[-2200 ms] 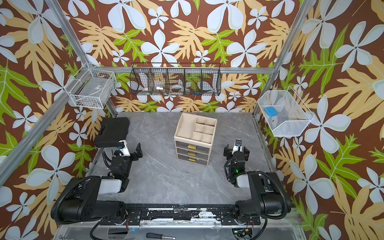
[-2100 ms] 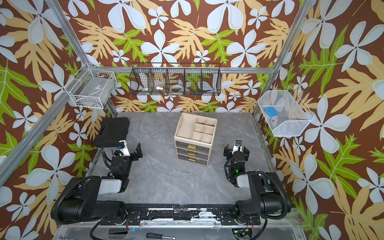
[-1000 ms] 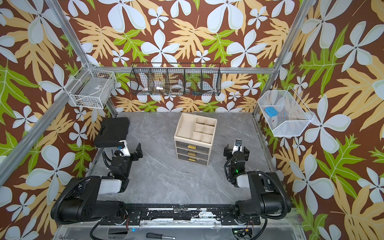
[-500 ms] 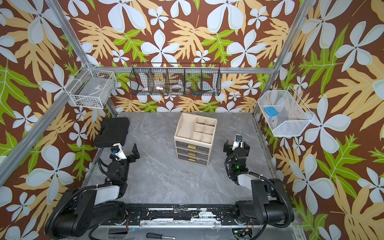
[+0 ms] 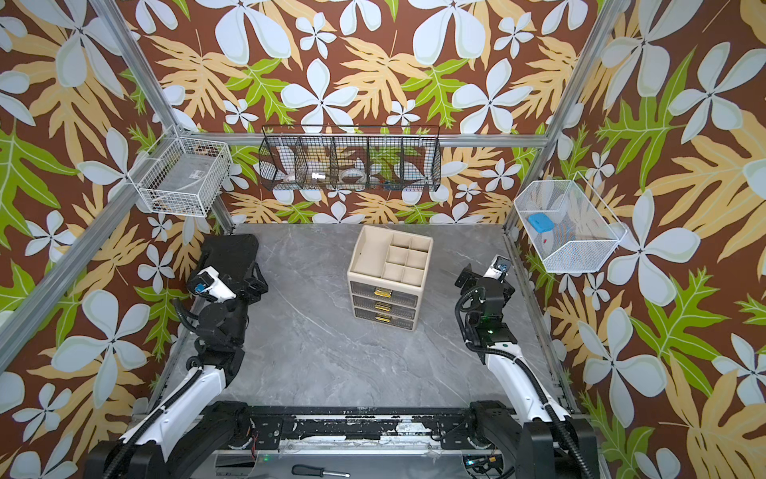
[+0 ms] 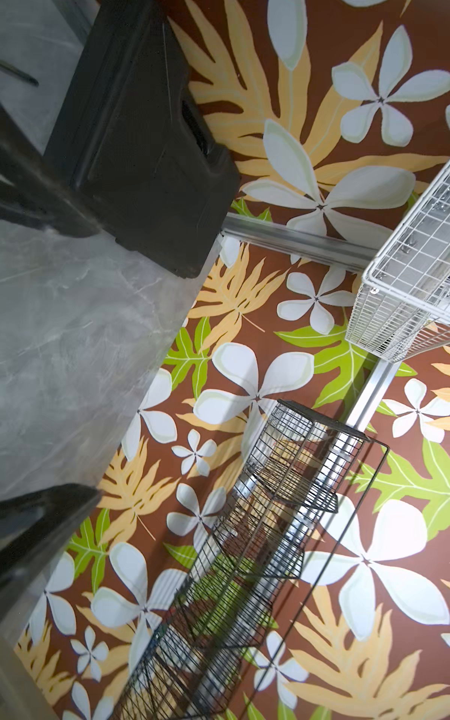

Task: Take the mice out of the drawer
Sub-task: Move the storage box to the center of the board.

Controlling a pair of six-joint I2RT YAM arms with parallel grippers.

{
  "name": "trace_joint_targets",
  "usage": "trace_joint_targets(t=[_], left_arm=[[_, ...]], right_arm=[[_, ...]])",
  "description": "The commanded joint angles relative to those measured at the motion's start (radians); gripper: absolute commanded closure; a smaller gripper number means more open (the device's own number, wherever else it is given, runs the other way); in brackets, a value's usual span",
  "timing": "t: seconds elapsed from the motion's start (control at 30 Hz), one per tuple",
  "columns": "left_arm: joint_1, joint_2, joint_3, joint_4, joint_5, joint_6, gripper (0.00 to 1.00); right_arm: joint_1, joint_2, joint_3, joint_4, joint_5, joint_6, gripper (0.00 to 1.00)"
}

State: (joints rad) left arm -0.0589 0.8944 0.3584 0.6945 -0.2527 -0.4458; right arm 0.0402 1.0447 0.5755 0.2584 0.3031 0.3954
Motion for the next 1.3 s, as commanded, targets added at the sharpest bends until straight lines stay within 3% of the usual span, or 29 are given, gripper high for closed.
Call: trace_joint_targets(t=[0.0, 0.17, 0.23, 0.37, 0.57, 0.7, 0.9, 1.07, 1.27], left_arm=[[0.002, -0.026, 0.012, -0.118, 0.061, -0.144, 0.0], [0.002, -0.008, 0.139, -0.314, 0.266, -0.215, 0.0], [0.0, 0.003, 0.181, -0.334, 0.421, -0.233, 0.0], [-0.036, 0.023, 0.237, -0.342, 0.595, -0.286, 0.0], [-0.231, 0.091, 0.358, -0.357, 0.545, -0.255, 0.0], [-0.316, 0.19, 0.432, -0.347, 0.514, -0.258, 0.0], [-0.419, 0.36, 0.542, -0.272, 0.543, -0.272, 0.0], [-0.457, 0.493, 0.642, -0.251, 0.597, -0.289, 0.0], [-0.481, 0.523, 0.68, -0.256, 0.644, -0.28, 0.0]], right_arm=[[0.0, -0.016, 0.021, -0.162, -0.09, 0.109, 0.0], [0.0, -0.054, 0.035, -0.227, -0.202, 0.167, 0.0], [0.0, -0.084, 0.056, -0.26, -0.256, 0.184, 0.0], [0.001, -0.129, 0.11, -0.312, -0.404, 0.227, 0.0], [0.016, -0.113, 0.17, -0.296, -0.578, 0.321, 0.0], [0.097, -0.063, 0.248, -0.308, -0.566, 0.323, 0.01], [0.131, 0.039, 0.291, -0.223, -0.618, 0.431, 0.0], [0.164, 0.141, 0.377, -0.24, -0.578, 0.431, 0.0], [0.176, 0.243, 0.46, -0.253, -0.631, 0.44, 0.0]])
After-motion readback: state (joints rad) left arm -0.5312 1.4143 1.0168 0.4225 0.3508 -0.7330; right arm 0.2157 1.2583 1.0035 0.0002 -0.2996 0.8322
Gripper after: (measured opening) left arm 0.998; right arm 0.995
